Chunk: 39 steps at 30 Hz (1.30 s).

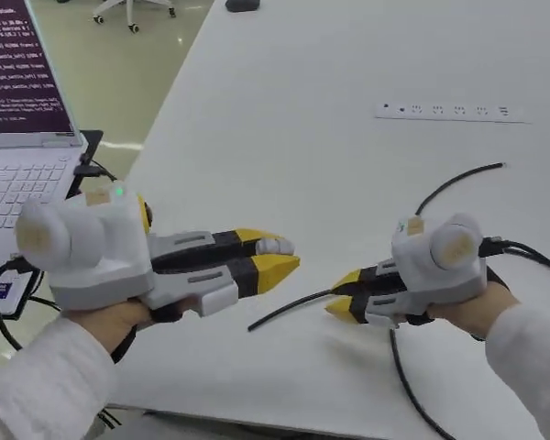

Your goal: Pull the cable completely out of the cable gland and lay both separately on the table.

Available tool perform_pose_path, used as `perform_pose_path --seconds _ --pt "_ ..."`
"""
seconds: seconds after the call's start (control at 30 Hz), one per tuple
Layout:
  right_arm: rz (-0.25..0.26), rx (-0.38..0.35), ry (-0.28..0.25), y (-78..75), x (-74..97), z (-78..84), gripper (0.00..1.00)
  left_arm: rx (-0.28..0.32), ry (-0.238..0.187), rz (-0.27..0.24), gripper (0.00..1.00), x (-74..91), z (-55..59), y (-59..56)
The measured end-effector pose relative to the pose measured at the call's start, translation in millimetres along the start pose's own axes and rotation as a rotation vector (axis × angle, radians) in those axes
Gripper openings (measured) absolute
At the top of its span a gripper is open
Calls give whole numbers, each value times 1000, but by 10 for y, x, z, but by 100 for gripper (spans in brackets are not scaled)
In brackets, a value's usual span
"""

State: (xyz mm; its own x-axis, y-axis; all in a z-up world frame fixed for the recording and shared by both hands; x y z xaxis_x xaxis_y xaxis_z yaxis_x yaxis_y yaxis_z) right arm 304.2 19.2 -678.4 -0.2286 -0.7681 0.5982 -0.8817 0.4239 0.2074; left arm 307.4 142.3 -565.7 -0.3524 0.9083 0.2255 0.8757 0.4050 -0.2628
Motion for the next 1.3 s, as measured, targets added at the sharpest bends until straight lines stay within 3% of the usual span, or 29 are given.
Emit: perform_pose_path --seconds 0.17,0.27,0.4,0.5,0.6,0.67,0.77,0.87,0.97,1.03,1.07,1.1,1.3 --pt "12 -12 -24 71 274 39 23 -4 53 -32 17 -270 169 250" --pt "39 -34 -47 86 456 92 24 -11 132 -60 17 -437 369 426" --pt "73 -47 -39 112 690 228 24 -23 177 -71 17 -605 553 556" --pt "146 -54 -11 101 900 378 24 -51 289 -123 17 -690 772 694" --pt "222 -81 -19 102 1049 453 24 -40 288 -141 17 -755 874 741" --pt "241 -143 -64 127 1118 471 24 -39 322 -154 17 -776 992 793" --pt "275 -177 -82 160 1194 506 25 -27 365 -163 17 -790 1135 838" --pt "341 -218 -97 154 1248 547 24 -28 367 -169 17 -798 1186 837" --pt "378 -274 -155 159 1296 536 24 -27 370 -174 17 -805 1231 824" --pt "393 -287 -168 168 1318 532 24 -28 382 -186 17 -792 1272 835" --pt "395 -290 -170 168 1320 531 24 -46 346 -175 17 -805 1233 829" --pt "400 -301 -178 173 1326 530 23 -11 342 -186 17 -794 1231 815" --pt "422 -336 -197 151 1348 565 24 -10 348 -208 20 -748 1219 796"
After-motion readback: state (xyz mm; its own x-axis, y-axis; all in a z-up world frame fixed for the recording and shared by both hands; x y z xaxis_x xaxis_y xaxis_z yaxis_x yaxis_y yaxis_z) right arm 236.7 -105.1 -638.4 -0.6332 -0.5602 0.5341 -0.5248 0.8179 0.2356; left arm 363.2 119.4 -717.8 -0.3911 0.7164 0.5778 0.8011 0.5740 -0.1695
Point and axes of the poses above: the centre of the closed fingertips' face, and the gripper's own axes: x roughly backward along the fingers, y roughly to its left, z roughly out of its underside, the point moved 5 cm from there along x, roughly backward along the fingers, and after that the axes turned 3 degrees about -x, right-handed, at the moved point
